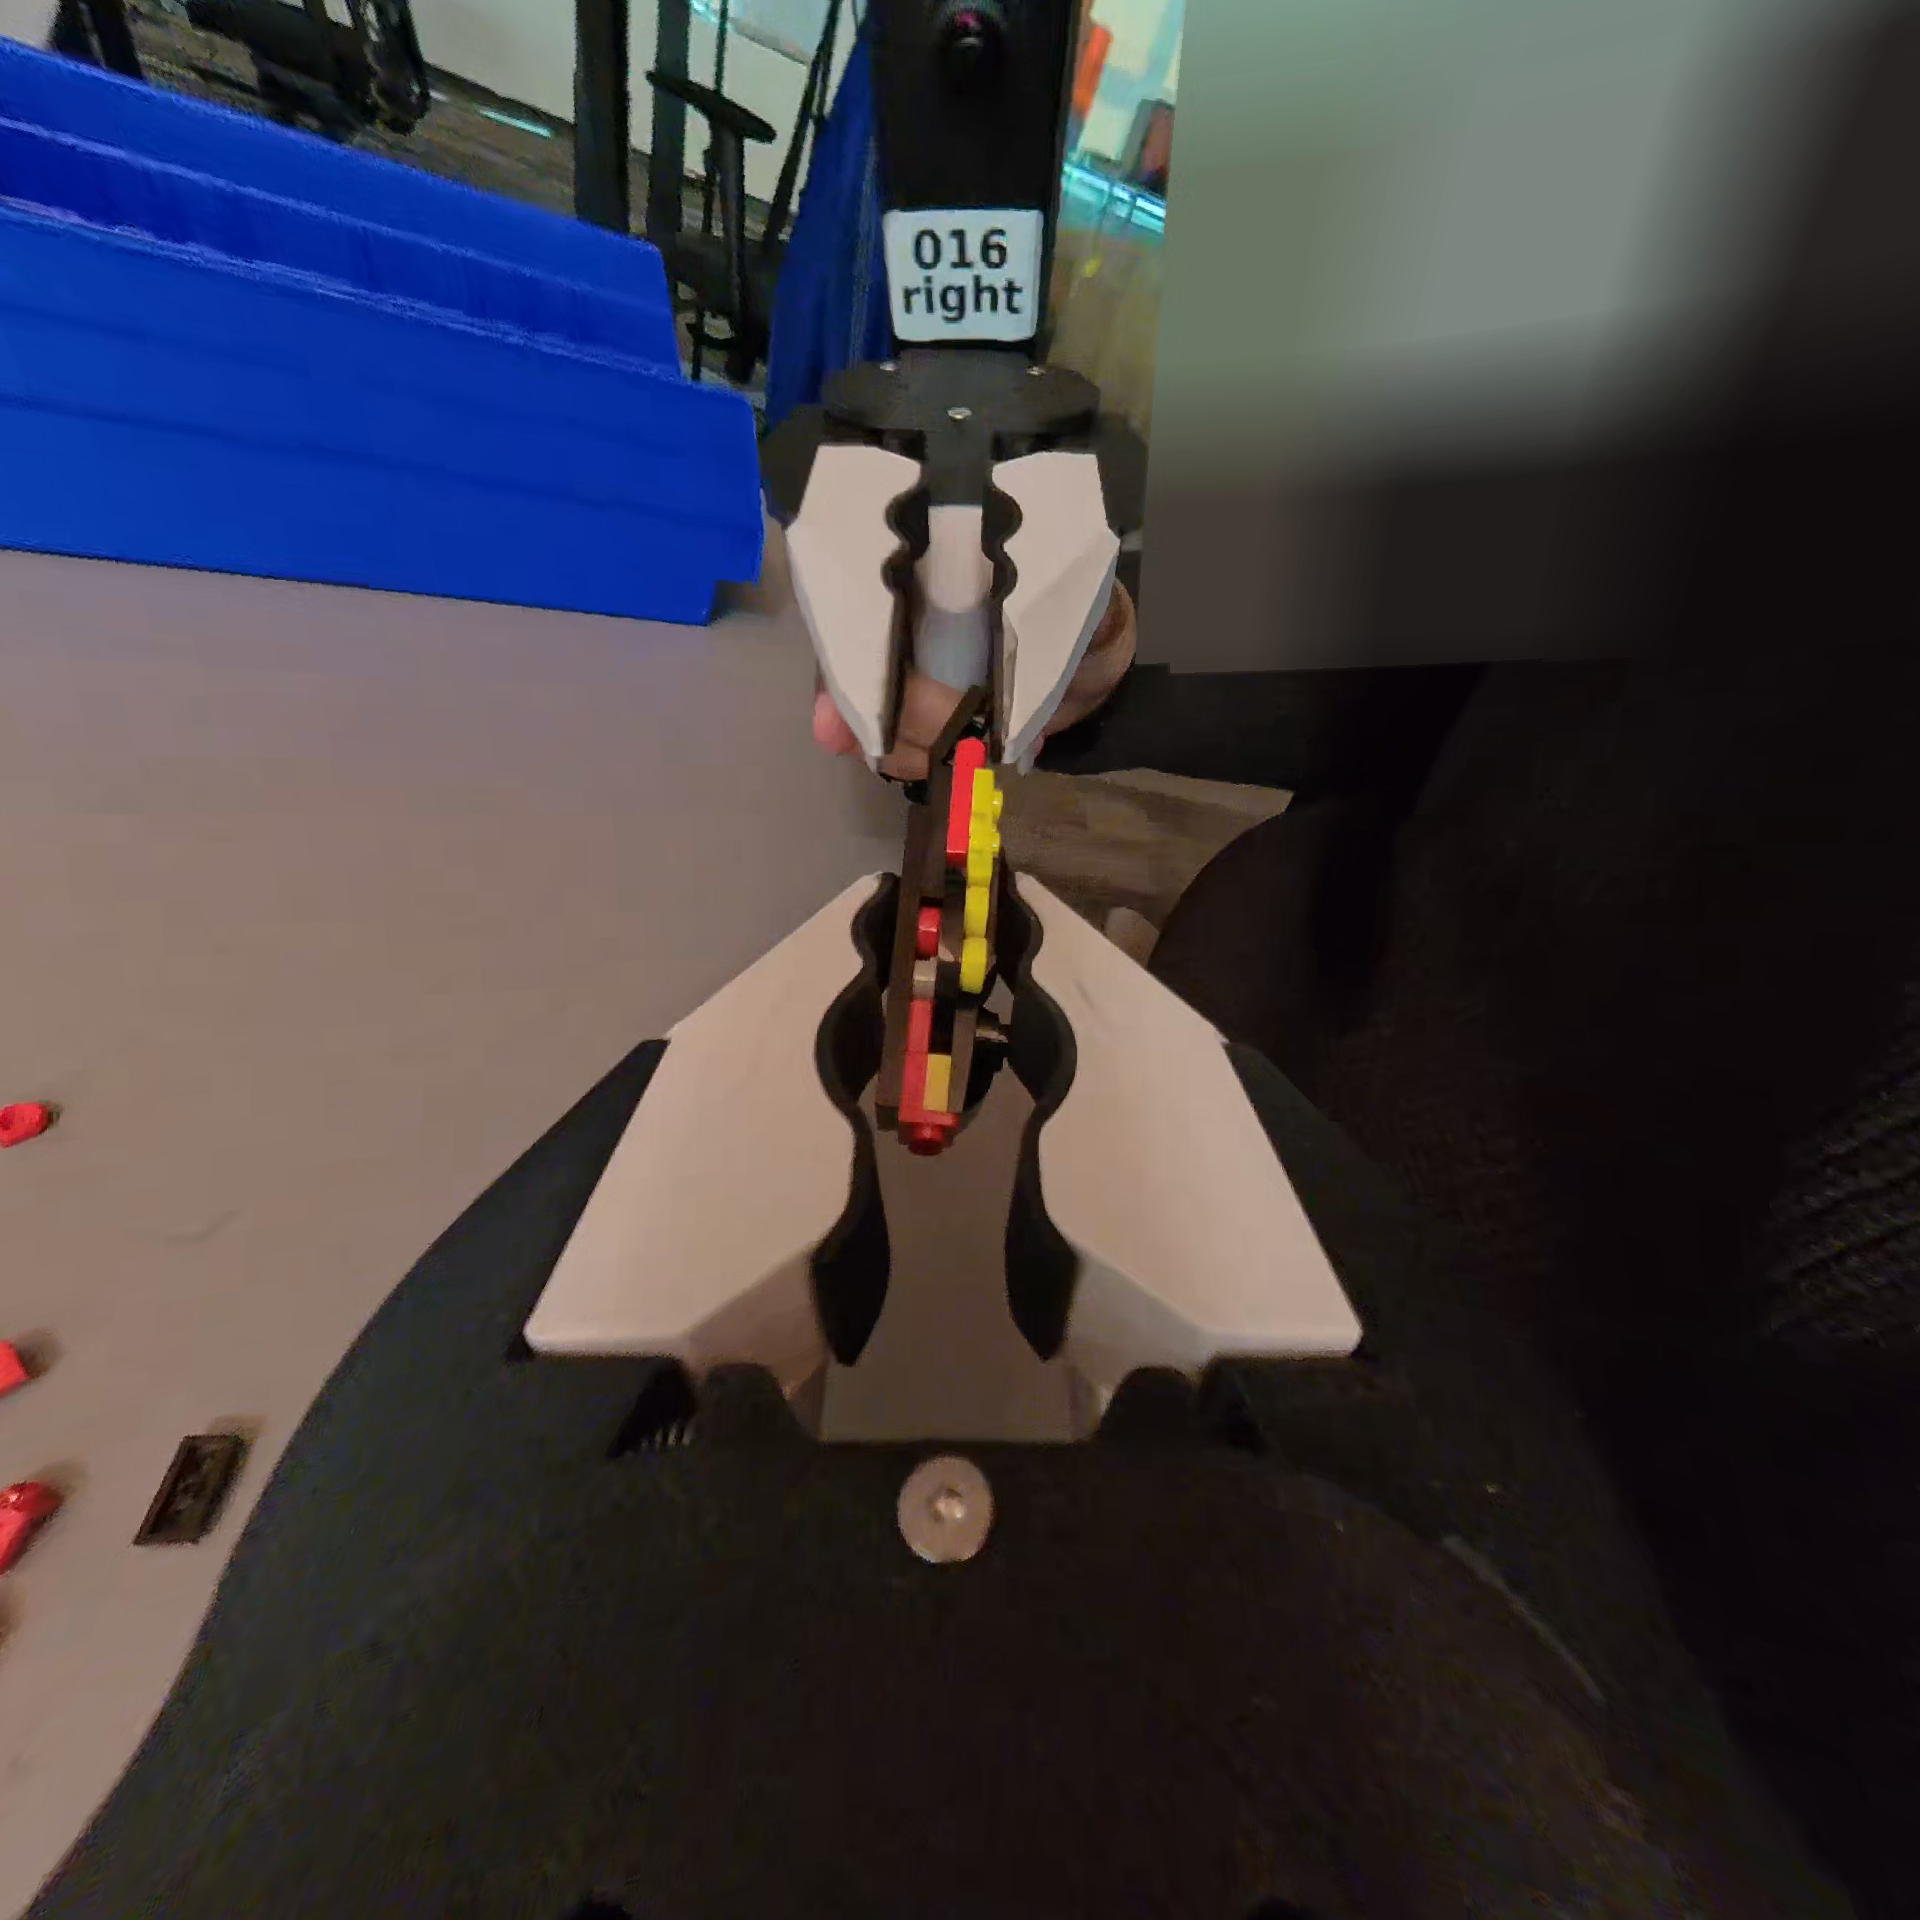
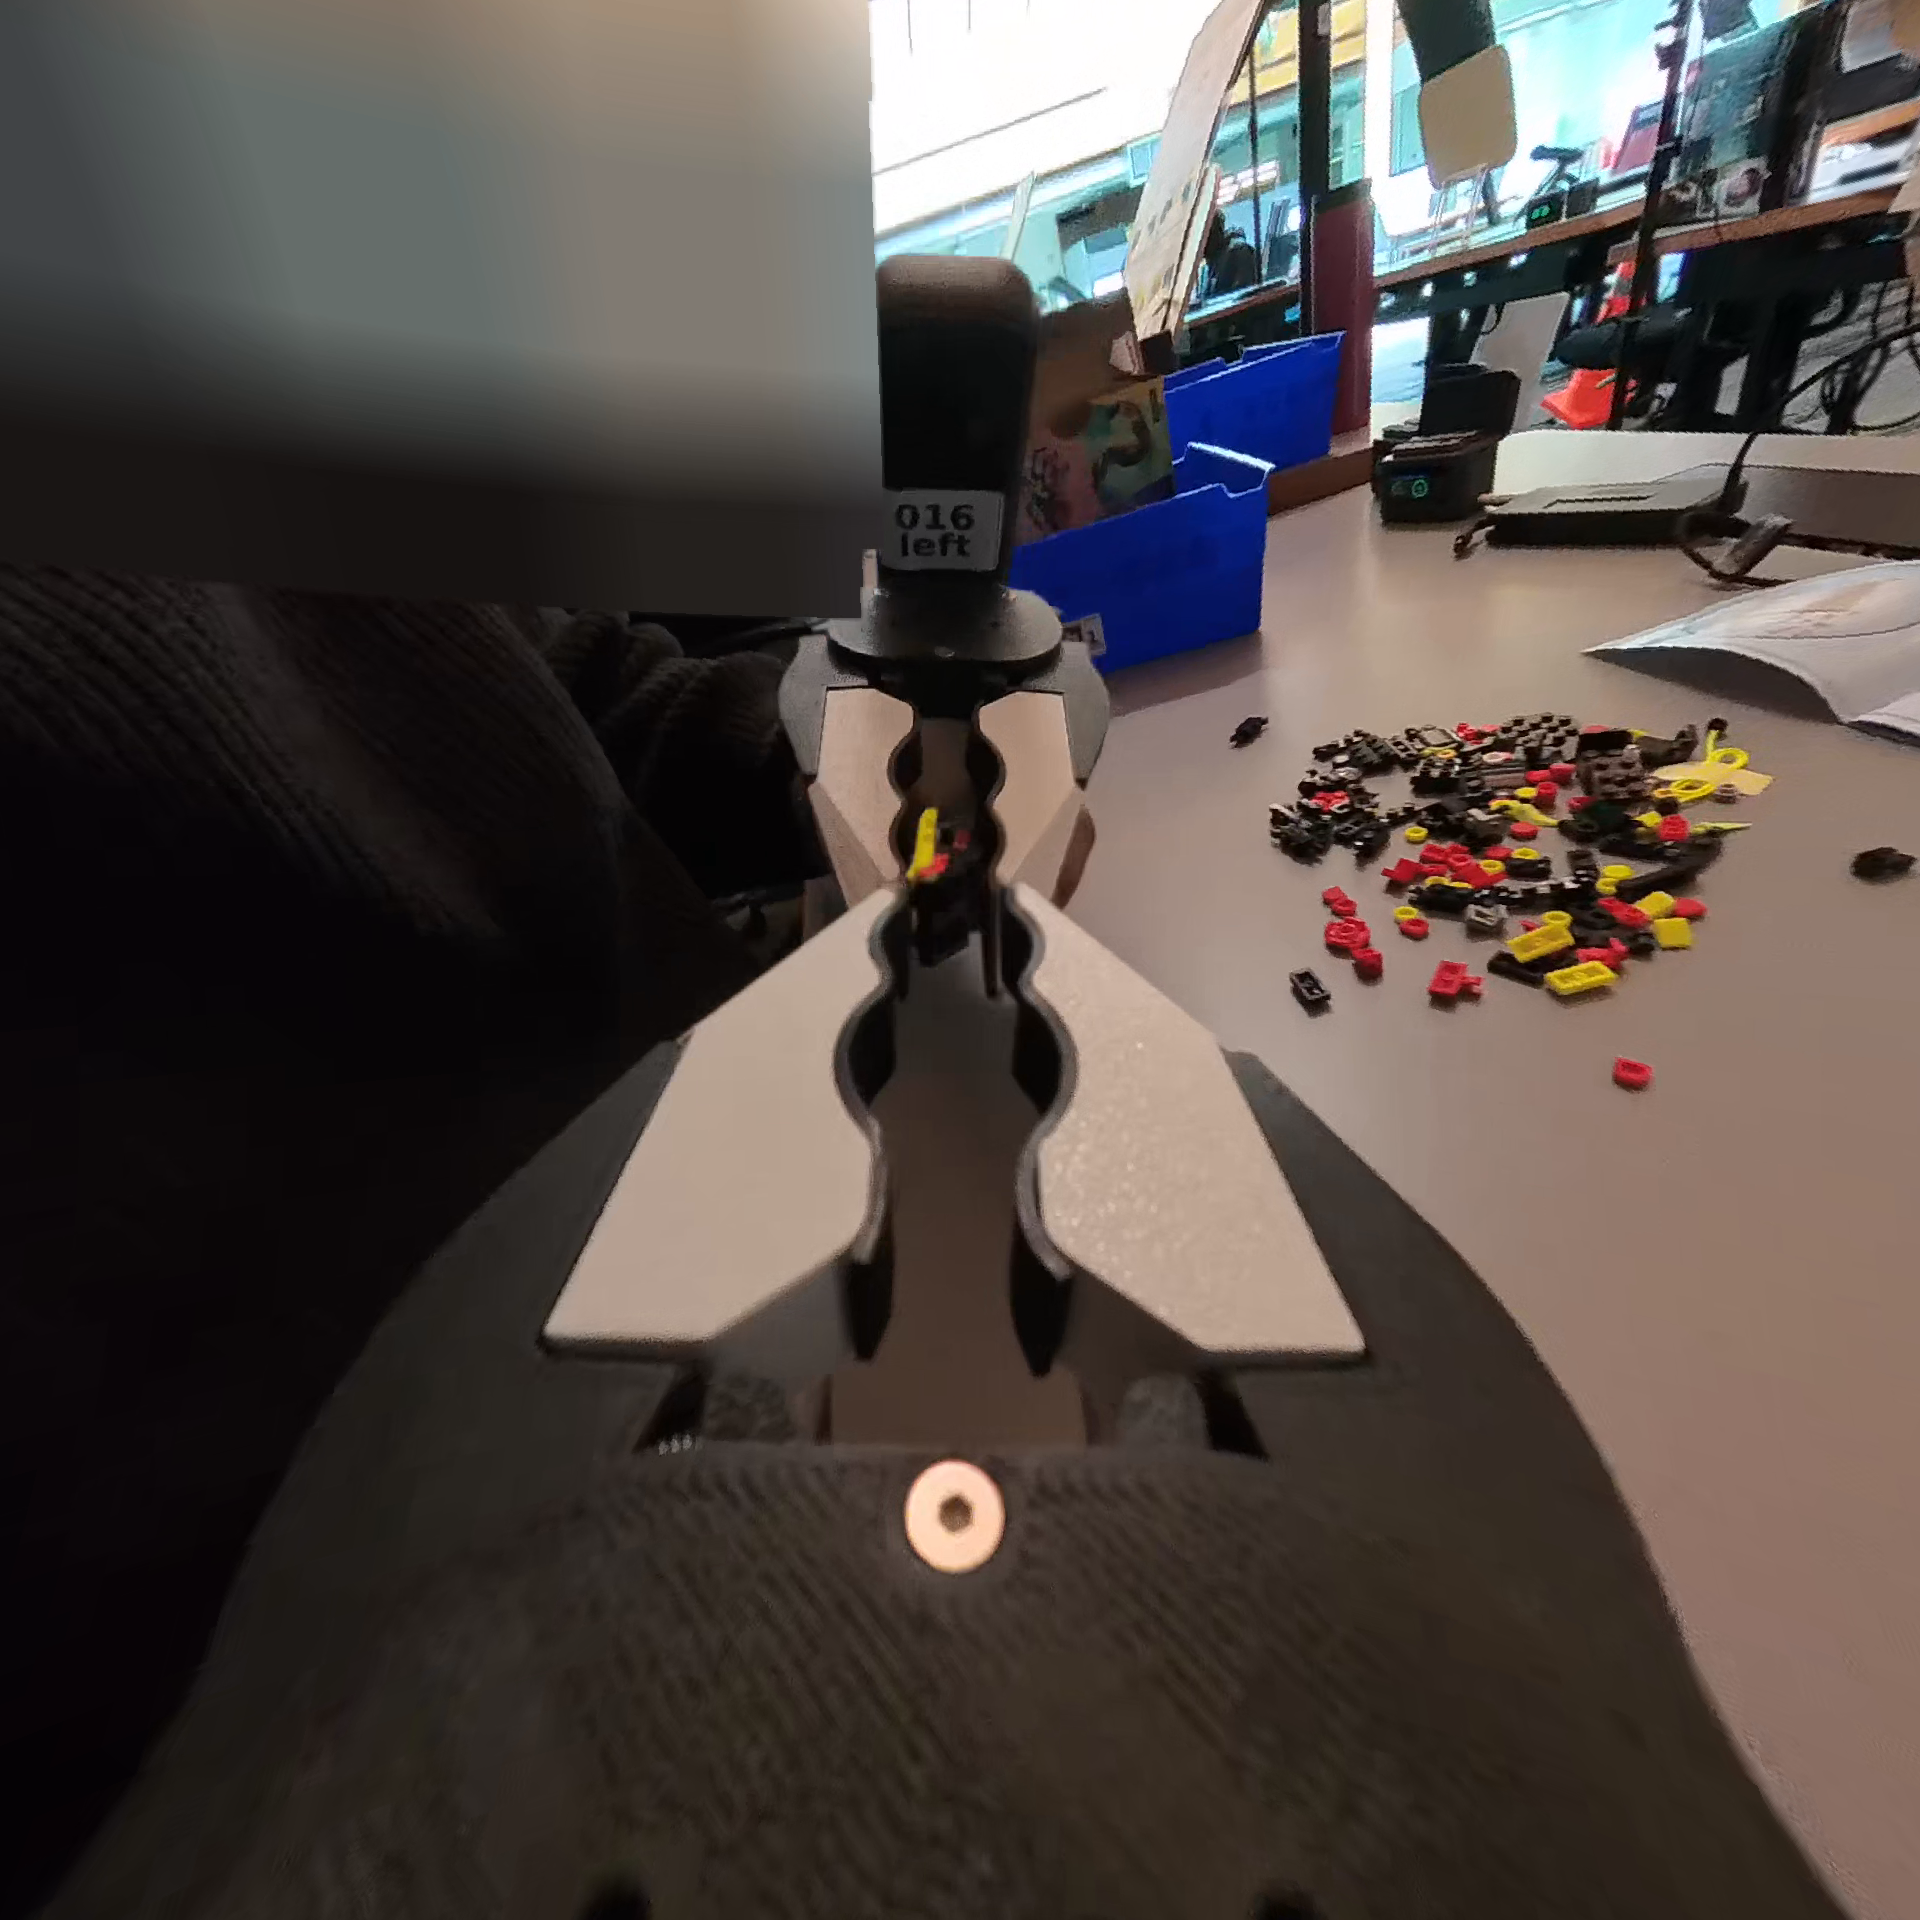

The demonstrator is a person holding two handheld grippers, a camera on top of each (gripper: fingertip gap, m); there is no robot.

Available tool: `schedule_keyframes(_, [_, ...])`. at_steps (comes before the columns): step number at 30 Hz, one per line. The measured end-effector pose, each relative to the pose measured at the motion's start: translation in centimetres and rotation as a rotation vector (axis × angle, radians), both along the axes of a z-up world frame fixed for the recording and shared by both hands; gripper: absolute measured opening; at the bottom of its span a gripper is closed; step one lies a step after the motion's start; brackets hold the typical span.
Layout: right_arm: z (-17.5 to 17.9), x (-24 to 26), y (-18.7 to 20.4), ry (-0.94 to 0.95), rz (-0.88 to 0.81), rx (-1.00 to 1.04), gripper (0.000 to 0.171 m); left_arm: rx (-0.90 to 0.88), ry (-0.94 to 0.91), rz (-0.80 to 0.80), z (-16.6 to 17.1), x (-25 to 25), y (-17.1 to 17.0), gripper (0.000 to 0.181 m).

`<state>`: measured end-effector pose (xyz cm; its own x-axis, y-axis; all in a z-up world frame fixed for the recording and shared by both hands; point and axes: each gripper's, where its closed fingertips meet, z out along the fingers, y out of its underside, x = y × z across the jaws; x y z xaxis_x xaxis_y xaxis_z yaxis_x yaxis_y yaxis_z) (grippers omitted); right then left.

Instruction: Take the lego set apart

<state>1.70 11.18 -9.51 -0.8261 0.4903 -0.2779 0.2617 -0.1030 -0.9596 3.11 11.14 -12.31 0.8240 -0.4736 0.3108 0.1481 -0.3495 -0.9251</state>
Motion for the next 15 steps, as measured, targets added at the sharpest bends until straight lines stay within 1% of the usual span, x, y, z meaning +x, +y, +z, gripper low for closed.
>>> schedule_keyframes(1, [0.0, 0.1, -0.1, -0.008, 0.011, -0.014, 0.014, 0.000, 0.014, 0.005, 0.0, 0.0, 0.0, 0.015])
schedule_keyframes(2, [0.1, 0.2, -0.2, -0.017, 0.025, -0.027, 0.007, 0.000, 0.029, 0.018, 0.0, -0.1, 0.1, 0.015])
schedule_keyframes(4, [0.0, 0.0, -0.2, -0.036, 0.015, -0.016, 0.005, 0.007, 0.051, 0.006, -0.1, -0.1, -0.2, 0.017])
schedule_keyframes(6, [0.3, 0.4, -0.5, -0.042, 0.045, -0.025, 0.005, 0.036, 0.060, -0.022, 0.2, 0.3, -0.5, 0.017])
schedule_keyframes(8, [0.8, 1.0, -0.9, -0.085, 0.108, -0.092, 0.005, 0.074, 0.070, -0.061, 0.7, 0.9, -0.9, 0.017])
schedule_keyframes(10, [1.0, 1.7, -1.3, -0.134, 0.183, -0.161, 0.004, 0.085, 0.045, -0.112, 0.9, 1.7, -1.4, 0.018])
schedule_keyframes(15, [1.6, 2.6, -1.8, -0.222, 0.309, -0.296, 0.006, 0.103, -0.011, -0.180, 1.5, 2.7, -2.0, 0.018])
